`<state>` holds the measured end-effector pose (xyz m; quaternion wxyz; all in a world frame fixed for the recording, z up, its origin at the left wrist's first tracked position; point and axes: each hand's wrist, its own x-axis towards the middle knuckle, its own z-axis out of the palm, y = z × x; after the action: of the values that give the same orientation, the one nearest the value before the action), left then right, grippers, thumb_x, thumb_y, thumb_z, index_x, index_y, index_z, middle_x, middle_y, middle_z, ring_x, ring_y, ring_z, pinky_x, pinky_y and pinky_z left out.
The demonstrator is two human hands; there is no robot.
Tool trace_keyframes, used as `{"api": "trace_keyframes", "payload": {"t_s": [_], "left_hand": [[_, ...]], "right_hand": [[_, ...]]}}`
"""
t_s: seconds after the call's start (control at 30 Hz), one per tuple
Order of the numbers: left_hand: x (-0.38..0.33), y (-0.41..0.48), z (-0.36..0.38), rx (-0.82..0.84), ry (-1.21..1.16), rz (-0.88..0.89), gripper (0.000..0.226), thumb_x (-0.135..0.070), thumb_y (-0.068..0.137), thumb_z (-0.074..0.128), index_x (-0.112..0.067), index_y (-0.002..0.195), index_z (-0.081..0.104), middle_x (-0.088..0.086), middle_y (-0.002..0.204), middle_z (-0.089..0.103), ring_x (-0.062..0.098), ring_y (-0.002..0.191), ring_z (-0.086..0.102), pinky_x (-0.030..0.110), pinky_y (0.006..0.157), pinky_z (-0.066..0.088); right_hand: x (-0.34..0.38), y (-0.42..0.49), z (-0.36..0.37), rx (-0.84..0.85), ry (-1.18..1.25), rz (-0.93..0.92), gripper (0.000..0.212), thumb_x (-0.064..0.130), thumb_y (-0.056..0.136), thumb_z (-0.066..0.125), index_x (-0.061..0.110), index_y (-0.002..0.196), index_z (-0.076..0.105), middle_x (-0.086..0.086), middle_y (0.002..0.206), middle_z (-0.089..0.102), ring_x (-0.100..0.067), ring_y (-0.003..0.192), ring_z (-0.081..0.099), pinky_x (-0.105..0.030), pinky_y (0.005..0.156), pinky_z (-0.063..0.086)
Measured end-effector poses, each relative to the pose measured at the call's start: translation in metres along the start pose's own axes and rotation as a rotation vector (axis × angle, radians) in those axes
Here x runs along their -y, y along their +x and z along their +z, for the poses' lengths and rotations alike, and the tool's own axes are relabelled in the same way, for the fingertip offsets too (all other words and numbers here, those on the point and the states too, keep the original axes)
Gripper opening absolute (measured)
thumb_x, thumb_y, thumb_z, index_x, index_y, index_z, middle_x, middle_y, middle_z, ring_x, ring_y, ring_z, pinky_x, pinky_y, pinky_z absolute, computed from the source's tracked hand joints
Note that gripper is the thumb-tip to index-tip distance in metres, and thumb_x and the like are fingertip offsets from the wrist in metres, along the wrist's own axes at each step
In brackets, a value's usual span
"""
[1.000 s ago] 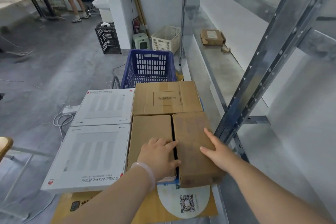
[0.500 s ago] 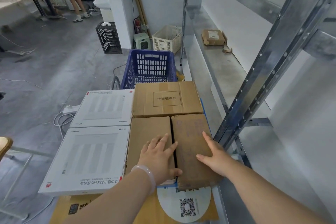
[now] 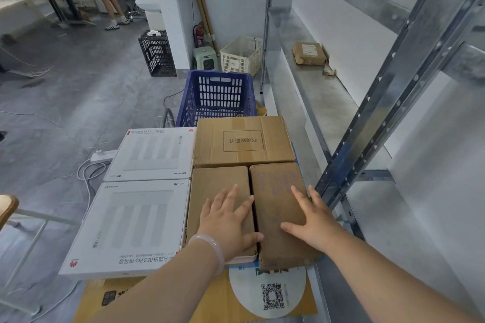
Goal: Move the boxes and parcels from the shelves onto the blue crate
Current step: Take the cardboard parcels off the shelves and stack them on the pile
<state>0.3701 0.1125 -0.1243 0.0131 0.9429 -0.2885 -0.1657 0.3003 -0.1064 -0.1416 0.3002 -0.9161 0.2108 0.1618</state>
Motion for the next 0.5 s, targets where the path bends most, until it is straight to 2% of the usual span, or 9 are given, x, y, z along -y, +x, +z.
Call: {"api": "trace_keyframes", "payload": {"t_s": [0.23,0.5], "left_hand": [[0.011,0.002,0.002,0.068,0.008,-0.052,0.085,-0.08,0.083,0.034,-0.046,0.152,-0.003,-0.004,0.163,-0.018,0.024,0.149,-0.014,0.052,0.12,-0.002],[0.009,0.002,0.001,0.073,0.009,-0.058,0.086,-0.079,0.084,0.035,-0.045,0.152,-0.004,-0.003,0.162,-0.019,0.024,0.149,-0.015,0.052,0.12,-0.003]], "right_hand": [[0.01,0.0,0.003,0.048,-0.091,-0.006,0.098,0.066,0.08,0.064,0.049,0.152,0.0,0.011,0.156,-0.032,-0.023,0.149,-0.009,-0.047,0.118,0.016],[0.014,0.001,0.003,0.051,-0.114,0.004,0.099,0.066,0.08,0.063,0.048,0.152,-0.002,0.009,0.156,-0.033,-0.024,0.149,-0.009,-0.047,0.119,0.016]]}}
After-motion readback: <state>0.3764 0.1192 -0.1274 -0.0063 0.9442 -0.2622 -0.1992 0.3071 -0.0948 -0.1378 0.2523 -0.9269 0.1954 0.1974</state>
